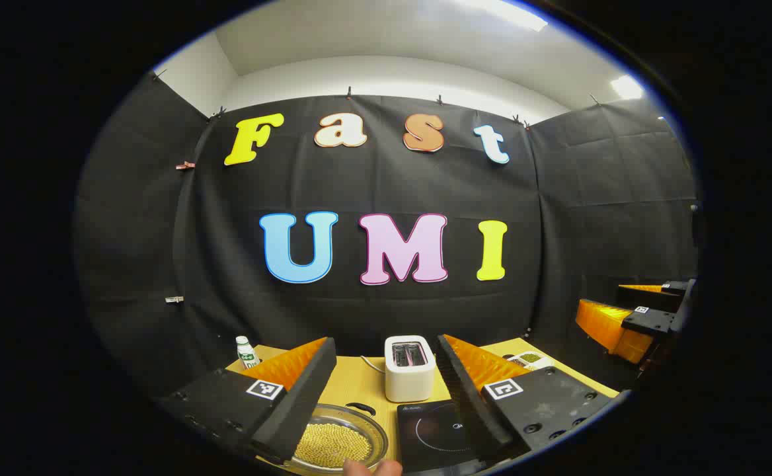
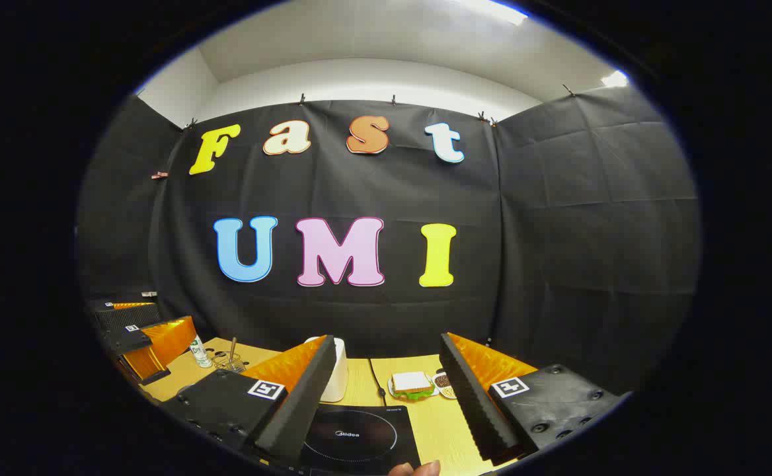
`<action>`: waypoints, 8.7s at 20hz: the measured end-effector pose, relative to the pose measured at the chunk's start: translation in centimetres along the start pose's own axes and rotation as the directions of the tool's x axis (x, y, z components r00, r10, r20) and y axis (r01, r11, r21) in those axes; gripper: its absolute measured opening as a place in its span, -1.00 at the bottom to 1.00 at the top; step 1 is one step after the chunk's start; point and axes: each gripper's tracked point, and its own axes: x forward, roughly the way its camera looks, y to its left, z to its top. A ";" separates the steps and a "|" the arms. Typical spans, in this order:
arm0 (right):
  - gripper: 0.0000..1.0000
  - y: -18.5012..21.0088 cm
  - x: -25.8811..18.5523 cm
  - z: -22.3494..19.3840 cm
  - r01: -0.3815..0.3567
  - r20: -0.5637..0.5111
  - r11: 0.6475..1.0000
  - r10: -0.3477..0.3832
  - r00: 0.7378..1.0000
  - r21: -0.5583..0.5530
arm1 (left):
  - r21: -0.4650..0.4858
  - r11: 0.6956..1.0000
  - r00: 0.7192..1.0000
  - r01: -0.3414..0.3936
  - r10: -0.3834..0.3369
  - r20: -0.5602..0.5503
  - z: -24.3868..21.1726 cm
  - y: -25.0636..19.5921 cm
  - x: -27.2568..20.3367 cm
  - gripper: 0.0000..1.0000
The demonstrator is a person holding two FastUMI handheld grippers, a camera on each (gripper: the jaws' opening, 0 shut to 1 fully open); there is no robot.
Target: First push the handle of the pot to place it horizontally, then grasp the pot with both hands and set it on the induction cooktop.
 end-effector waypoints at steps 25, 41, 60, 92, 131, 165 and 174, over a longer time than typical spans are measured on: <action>0.94 0.6 -1.0 -0.1 0.003 0.024 1.000 -0.003 1.000 -0.011 | -0.018 0.993 0.989 0.117 -0.115 0.090 2.4 -1.8 -2.6 0.06; 0.95 1.3 -0.8 -1.7 -0.018 -0.010 1.000 0.018 1.000 -0.018 | -0.103 0.982 0.899 0.157 -0.186 -0.397 -11.2 -0.4 -5.8 -0.89; 0.96 1.0 -0.7 -4.6 -0.020 -0.078 0.999 0.018 0.997 -0.025 | -0.351 0.909 0.395 -0.223 -0.244 -0.885 -31.4 8.7 -14.1 -0.89; 0.96 -2.1 -0.2 -6.9 0.091 -0.148 0.994 -0.099 0.984 -0.061 | -0.230 0.798 0.308 -0.557 -0.058 -0.950 -38.4 27.0 -5.0 -0.89; 0.97 22.1 5.7 -27.7 -0.254 -0.626 0.954 0.295 0.722 0.157 | -0.220 0.971 0.627 -0.089 -0.118 -0.770 -33.6 31.4 8.1 0.10; -0.01 26.4 6.0 -36.2 -0.179 -0.850 0.968 0.239 0.470 0.173 | -0.146 0.977 0.510 -0.153 -0.048 -0.859 -39.1 30.7 12.0 0.16; -0.01 18.3 4.5 -30.4 -0.161 -0.848 0.974 0.218 0.482 0.158 | -0.167 0.981 0.514 -0.103 -0.091 -0.853 -39.8 30.6 12.8 0.15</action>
